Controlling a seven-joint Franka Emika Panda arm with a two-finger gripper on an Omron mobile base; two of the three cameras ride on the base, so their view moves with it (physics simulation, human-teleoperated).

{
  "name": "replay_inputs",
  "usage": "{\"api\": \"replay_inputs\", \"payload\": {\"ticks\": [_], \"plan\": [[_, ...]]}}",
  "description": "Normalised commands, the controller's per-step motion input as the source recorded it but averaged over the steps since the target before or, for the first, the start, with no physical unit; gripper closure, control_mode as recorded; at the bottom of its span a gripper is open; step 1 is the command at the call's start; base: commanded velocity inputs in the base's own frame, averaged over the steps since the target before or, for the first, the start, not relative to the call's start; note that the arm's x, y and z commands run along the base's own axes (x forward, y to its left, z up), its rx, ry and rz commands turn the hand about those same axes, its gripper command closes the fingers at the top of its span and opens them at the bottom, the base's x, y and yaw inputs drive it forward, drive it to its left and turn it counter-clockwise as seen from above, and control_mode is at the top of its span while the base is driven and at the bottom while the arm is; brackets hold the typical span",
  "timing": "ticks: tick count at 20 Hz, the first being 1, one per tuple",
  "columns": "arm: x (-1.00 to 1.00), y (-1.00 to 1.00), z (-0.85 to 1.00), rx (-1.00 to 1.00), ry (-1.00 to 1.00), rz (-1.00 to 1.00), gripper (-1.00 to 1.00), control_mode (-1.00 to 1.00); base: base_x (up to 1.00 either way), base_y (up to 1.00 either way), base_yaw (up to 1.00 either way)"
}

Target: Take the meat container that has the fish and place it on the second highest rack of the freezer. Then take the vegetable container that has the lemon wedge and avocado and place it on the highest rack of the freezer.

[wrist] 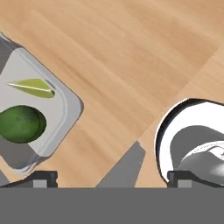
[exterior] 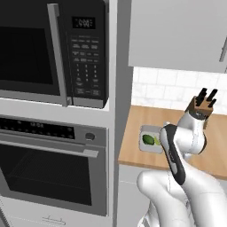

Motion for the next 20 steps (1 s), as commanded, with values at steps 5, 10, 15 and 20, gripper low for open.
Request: {"api": "replay_inputs", "payload": {"ticks": [5,10,15,20], "plan": [[0.50,-0.07,-0.11,0.00,0.08,0.00,-1.00,-1.00,0.00,0.00,0.00],[0.02,-0.04,-0.27,0.00,0.06,0.00,-1.00,-1.00,0.00,0.00,0.00],[0.21,-0.13,-0.17,0.01,0.06,0.00,-1.00,-1.00,0.00,0.00,0.00],[0.16,-0.03,-0.32,0.00,0.00,0.00,-1.00,-1.00,0.00,0.00,0.00]]}}
